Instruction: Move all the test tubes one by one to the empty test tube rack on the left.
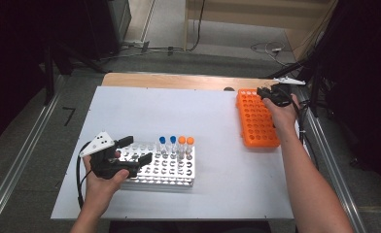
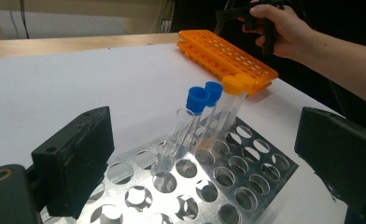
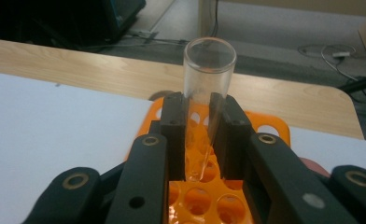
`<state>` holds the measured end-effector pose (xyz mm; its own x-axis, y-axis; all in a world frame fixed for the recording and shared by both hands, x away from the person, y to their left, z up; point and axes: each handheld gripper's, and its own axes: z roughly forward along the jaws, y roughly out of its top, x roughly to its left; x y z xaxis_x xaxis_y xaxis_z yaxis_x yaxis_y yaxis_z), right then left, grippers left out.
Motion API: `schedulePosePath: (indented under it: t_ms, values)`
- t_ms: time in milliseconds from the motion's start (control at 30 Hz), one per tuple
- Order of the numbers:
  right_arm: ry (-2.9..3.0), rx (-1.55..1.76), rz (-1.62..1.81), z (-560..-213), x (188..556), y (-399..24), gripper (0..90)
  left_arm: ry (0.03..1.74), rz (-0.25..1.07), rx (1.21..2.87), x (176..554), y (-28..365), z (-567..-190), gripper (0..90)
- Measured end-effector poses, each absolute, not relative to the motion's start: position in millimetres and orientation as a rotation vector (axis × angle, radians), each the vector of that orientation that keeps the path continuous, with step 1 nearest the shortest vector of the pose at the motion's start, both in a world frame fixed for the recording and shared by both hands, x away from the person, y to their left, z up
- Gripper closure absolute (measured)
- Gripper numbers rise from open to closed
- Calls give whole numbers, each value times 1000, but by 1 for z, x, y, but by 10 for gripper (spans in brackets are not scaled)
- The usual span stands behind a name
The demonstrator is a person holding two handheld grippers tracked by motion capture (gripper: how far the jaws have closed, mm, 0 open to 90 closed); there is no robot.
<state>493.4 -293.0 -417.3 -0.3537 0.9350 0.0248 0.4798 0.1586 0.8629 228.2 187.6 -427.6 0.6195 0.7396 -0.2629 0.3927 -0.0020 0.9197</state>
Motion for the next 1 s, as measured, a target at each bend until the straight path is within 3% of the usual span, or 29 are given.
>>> schedulePosePath:
  t_ms: [400,1000]
  values:
    - [1974,1231,1255,-401,427,-291,732,900,342,1641,226,169,-420,46]
    - [2138,1085,1357,-426,327,-271,732,791,302,1694,219,131,-415,0]
